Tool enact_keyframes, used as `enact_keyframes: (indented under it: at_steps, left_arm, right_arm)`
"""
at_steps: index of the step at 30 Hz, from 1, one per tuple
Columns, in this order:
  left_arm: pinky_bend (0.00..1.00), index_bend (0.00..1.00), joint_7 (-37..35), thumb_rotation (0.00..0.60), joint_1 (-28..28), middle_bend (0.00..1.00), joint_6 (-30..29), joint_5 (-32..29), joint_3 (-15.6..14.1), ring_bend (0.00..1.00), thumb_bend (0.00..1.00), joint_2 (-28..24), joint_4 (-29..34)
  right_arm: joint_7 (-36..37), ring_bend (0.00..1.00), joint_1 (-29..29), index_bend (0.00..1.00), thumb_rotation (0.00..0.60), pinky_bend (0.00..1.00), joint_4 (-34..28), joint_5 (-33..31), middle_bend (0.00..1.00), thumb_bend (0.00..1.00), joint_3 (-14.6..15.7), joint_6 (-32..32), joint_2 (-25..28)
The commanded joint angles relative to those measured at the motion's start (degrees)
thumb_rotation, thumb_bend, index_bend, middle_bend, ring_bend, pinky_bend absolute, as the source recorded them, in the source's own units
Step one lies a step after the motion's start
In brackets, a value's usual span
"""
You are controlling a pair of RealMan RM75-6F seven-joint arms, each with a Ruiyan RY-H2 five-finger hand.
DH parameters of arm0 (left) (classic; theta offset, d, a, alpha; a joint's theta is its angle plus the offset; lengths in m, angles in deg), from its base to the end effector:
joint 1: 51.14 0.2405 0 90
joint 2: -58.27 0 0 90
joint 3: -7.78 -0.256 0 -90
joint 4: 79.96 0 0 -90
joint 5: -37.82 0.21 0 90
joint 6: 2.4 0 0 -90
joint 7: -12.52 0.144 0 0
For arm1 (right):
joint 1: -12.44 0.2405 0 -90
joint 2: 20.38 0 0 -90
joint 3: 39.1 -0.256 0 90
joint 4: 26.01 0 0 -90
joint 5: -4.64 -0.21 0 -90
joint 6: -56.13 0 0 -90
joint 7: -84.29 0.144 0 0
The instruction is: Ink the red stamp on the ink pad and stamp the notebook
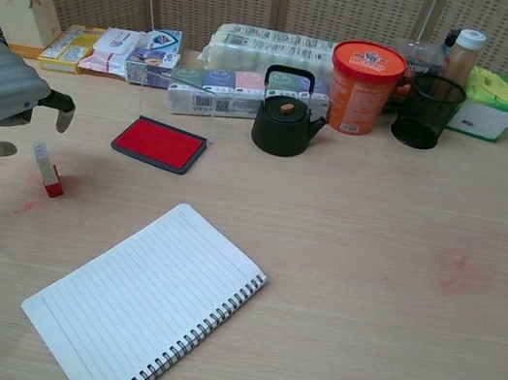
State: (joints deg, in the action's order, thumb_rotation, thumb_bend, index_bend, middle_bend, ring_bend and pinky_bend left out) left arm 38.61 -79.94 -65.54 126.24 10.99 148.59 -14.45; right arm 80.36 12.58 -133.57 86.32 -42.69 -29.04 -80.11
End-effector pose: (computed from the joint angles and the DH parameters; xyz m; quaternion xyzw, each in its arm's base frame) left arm -0.2574 0.3037 -0.0028 -0.8067 -0.1579 -0.2590 0.5071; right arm -0.2851 -0.1560 0.1655 0.5363 -0.4591 0.3894 0.5915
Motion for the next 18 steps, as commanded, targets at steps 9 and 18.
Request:
enact_keyframes:
  at_steps: [9, 18]
  left_arm:
    - [1.0, 0.44, 0.23, 0.6, -0.83, 1.0, 0.86, -0.92, -0.8, 1.0, 0.24, 2.21, -2.54]
    - [1.0, 0.51, 1.62, 0.6, -1.4, 1.0, 1.06, -1.82, -0.85, 1.0, 0.26, 3.32, -3.37]
  right_arm:
    - [-0.36, 0.0, 0.14, 0.0, 0.6, 0.0, -0.03, -0.31, 0.0, 0.03, 0.05, 0.22, -0.11]
    - [-0.41, 0.0, 0.3, 0.0, 0.6, 0.0, 0.02, -0.61, 0.0, 0.03, 0.01, 0.44, -0.13]
